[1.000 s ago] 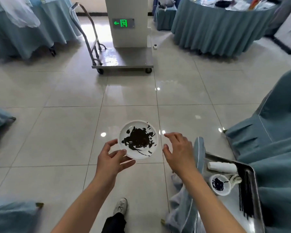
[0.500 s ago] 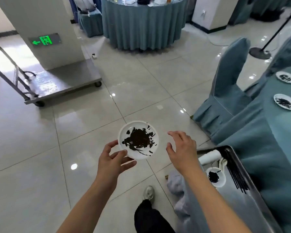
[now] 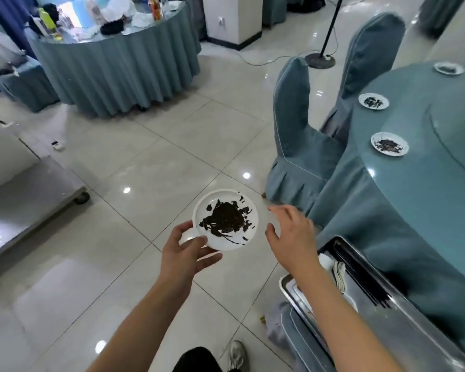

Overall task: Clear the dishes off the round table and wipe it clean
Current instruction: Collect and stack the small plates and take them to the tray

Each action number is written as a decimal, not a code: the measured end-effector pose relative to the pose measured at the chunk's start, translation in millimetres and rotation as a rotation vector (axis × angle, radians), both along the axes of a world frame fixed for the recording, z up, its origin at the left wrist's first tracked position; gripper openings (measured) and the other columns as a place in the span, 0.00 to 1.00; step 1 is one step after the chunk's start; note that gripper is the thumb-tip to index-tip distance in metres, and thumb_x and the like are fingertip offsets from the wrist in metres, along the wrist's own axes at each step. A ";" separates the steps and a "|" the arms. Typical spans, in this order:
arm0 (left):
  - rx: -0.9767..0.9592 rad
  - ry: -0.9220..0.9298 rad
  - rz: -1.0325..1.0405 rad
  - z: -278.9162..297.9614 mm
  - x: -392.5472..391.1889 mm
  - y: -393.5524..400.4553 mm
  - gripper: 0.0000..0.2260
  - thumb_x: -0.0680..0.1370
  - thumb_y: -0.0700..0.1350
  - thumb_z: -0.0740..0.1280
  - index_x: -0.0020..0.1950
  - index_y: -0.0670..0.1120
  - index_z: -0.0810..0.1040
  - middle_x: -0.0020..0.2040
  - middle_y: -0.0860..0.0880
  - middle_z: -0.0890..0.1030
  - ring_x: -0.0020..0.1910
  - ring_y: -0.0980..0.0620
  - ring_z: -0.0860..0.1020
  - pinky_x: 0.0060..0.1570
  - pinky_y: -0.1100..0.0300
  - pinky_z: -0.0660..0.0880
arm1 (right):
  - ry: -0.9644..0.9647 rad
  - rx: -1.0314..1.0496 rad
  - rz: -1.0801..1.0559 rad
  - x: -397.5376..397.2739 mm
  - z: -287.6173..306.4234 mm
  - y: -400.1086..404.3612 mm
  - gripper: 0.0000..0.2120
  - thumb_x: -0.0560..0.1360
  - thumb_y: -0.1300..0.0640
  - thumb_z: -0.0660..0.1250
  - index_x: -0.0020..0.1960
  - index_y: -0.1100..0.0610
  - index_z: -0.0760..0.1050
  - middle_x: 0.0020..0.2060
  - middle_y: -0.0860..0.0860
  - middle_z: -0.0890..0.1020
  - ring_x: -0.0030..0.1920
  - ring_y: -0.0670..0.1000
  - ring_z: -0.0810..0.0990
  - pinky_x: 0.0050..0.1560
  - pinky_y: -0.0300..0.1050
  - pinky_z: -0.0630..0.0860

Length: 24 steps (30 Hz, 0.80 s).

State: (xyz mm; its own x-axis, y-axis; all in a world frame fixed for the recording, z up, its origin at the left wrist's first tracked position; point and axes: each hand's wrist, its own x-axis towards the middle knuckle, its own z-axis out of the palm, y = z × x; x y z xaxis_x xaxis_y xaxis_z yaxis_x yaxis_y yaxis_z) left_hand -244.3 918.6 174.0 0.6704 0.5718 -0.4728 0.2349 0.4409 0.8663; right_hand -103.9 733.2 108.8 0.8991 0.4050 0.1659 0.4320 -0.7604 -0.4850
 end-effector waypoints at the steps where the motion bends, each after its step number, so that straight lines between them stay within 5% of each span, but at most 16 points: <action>1: 0.000 -0.001 -0.026 0.8 17.3 3.0 0.16 0.80 0.32 0.65 0.65 0.46 0.75 0.50 0.38 0.85 0.45 0.37 0.85 0.44 0.48 0.83 | -0.009 0.010 -0.033 11.4 0.0 -1.1 0.18 0.77 0.54 0.67 0.67 0.51 0.74 0.61 0.51 0.76 0.58 0.54 0.75 0.59 0.55 0.70; 13: 0.016 0.011 -0.392 -7.6 230.3 45.9 0.15 0.80 0.32 0.64 0.64 0.46 0.75 0.48 0.37 0.85 0.45 0.37 0.85 0.43 0.48 0.82 | -0.010 0.000 -0.390 156.3 -14.5 -0.6 0.15 0.74 0.55 0.69 0.61 0.49 0.75 0.55 0.49 0.76 0.51 0.55 0.77 0.56 0.55 0.70; 24: 0.025 0.002 -0.693 -18.1 398.6 73.9 0.15 0.79 0.32 0.65 0.62 0.47 0.76 0.46 0.36 0.85 0.44 0.37 0.85 0.43 0.46 0.83 | 0.060 -0.090 -0.685 270.6 -12.1 16.5 0.16 0.76 0.52 0.67 0.64 0.49 0.75 0.58 0.50 0.76 0.57 0.56 0.77 0.58 0.54 0.69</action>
State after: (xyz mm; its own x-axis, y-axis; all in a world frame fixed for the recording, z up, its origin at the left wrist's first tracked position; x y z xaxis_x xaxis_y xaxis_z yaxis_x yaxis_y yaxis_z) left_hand 154.2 992.4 155.9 0.8842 0.0231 -0.4666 0.4566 0.1687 0.8735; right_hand 166.8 749.7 96.7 0.9637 -0.2477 0.0999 -0.1858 -0.8905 -0.4154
